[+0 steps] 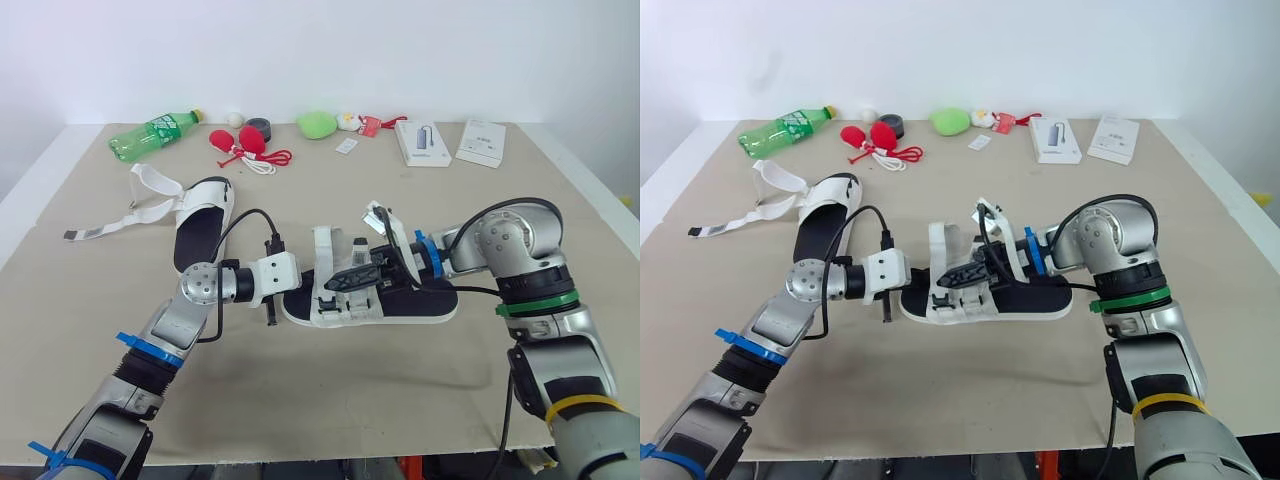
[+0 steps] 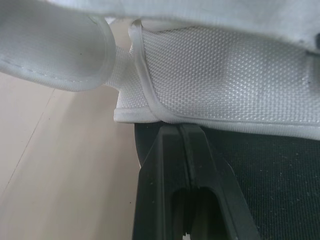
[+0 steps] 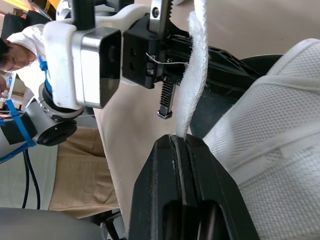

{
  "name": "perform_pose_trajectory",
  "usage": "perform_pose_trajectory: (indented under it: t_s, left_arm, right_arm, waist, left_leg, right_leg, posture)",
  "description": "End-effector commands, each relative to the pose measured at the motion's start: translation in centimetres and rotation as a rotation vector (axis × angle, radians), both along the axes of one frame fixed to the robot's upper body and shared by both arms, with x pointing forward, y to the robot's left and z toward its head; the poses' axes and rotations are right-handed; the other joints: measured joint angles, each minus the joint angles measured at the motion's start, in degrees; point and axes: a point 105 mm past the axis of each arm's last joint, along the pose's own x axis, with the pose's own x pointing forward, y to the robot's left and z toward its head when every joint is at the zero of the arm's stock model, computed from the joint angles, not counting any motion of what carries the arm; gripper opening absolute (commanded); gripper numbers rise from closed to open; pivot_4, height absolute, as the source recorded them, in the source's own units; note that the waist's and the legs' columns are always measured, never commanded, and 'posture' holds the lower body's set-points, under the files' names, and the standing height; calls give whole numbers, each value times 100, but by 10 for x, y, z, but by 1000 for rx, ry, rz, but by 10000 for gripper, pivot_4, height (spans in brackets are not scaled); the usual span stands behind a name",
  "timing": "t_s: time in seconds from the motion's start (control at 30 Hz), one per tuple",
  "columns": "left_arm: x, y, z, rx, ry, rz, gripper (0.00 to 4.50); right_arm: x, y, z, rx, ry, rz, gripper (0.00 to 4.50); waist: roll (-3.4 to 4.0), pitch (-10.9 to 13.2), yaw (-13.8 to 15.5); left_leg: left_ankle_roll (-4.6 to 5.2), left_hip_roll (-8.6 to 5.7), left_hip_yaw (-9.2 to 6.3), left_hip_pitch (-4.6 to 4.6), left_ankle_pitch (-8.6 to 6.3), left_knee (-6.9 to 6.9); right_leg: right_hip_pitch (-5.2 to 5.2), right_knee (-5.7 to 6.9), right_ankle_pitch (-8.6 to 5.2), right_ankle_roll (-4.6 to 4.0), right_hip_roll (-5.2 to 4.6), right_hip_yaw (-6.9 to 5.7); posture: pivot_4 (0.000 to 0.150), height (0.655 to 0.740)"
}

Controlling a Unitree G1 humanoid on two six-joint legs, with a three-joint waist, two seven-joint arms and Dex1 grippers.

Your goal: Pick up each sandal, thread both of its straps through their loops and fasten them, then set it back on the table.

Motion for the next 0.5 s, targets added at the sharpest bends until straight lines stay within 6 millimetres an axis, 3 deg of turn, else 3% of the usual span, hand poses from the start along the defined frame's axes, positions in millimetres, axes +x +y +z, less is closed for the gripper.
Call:
perform_pose_trajectory:
  t_s: [0.03, 0.5]
  left_arm:
    - [-2, -1, -2, 12, -3, -5, 0]
    - [0, 1, -2, 20, -6, -3, 0]
  right_arm:
    - [0, -1, 1, -12, -21, -7, 271]
    - [-6, -3, -7, -69, -161, 43, 271]
  waist:
    - [0, 0, 1]
    - [0, 0, 0]
  left_leg:
    - [0, 0, 0, 0, 0, 0]
    - [0, 0, 0, 0, 0, 0]
  right_leg:
    - [0, 0, 0, 0, 0, 0]
    - [0, 0, 0, 0, 0, 0]
  posture:
    - [1500, 7400]
    - [1500, 7400]
